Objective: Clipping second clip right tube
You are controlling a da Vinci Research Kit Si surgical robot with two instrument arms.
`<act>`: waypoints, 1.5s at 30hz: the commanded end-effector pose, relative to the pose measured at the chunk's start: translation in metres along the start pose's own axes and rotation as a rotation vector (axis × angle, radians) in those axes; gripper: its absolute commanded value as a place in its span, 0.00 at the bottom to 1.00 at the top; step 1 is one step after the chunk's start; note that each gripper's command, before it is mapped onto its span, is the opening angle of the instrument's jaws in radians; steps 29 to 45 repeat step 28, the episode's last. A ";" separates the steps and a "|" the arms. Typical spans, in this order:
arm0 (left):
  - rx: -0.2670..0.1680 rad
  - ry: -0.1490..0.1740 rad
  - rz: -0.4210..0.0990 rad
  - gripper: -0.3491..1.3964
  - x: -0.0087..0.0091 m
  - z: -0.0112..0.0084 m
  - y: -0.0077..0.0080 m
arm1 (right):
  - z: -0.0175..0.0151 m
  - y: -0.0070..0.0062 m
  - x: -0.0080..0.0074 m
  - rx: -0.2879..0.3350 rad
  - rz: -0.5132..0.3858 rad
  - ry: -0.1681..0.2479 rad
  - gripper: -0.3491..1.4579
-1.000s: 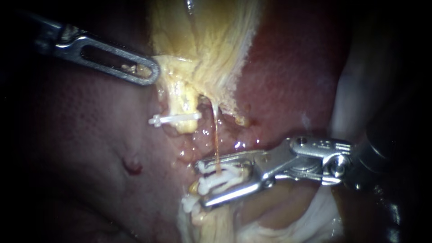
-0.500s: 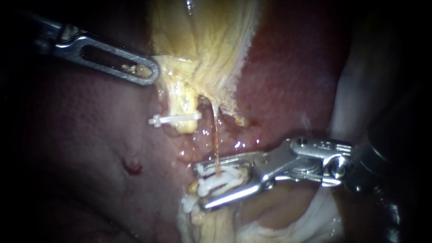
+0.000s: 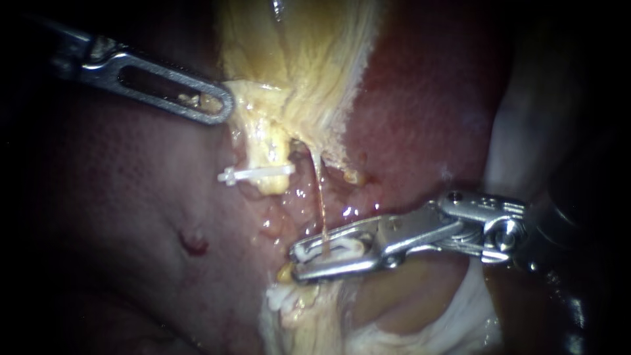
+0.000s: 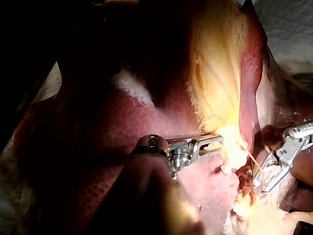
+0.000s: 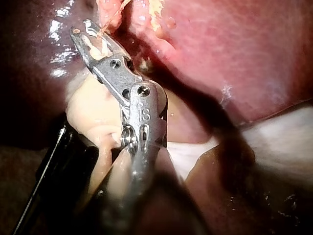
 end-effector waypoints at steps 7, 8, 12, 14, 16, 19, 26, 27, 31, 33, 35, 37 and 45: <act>0.000 0.000 0.000 0.00 0.0000 0.0000 0.0002 | -0.0004 -0.0002 0.0000 -0.007 0.030 0.003 0.00; 0.000 0.000 0.000 0.00 0.0000 0.0000 0.0002 | -0.0005 -0.0002 0.0000 -0.007 0.066 0.003 0.00; 0.000 0.000 0.000 0.00 0.0000 0.0000 0.0002 | -0.0005 -0.0002 -0.0005 -0.008 0.086 0.006 0.00; 0.000 0.000 0.000 0.00 0.0000 0.0000 0.0002 | -0.0004 -0.0002 -0.0007 -0.015 0.085 -0.002 0.00; 0.000 0.000 0.000 0.00 0.0000 0.0000 0.0002 | -0.0004 -0.0002 -0.0007 -0.015 0.085 -0.002 0.00; 0.000 0.000 0.000 0.00 0.0000 0.0000 0.0001 | -0.0005 -0.0002 -0.0007 -0.015 0.086 -0.002 0.00; 0.000 0.000 0.000 0.00 0.0000 0.0000 0.0002 | -0.0005 -0.0002 -0.0007 -0.015 0.086 -0.002 0.00; 0.000 0.000 0.000 0.00 0.0000 0.0000 0.0002 | -0.0005 -0.0002 -0.0007 -0.015 0.086 -0.002 0.00; 0.000 0.000 0.000 0.00 0.0000 0.0000 0.0002 | -0.0005 -0.0002 -0.0007 -0.015 0.086 -0.002 0.00; 0.000 0.000 0.000 0.00 0.0000 0.0000 0.0002 | -0.0005 -0.0002 -0.0007 -0.015 0.086 -0.002 0.00; 0.000 0.000 0.000 0.00 0.0000 0.0000 0.0002 | -0.0005 -0.0002 -0.0007 -0.015 0.086 -0.002 0.00; 0.000 0.000 0.000 0.00 0.0000 0.0000 0.0002 | -0.0005 -0.0002 -0.0007 -0.015 0.086 -0.002 0.00; 0.000 0.000 0.000 0.00 0.0000 0.0000 0.0002 | -0.0005 -0.0002 -0.0007 -0.015 0.086 -0.002 0.00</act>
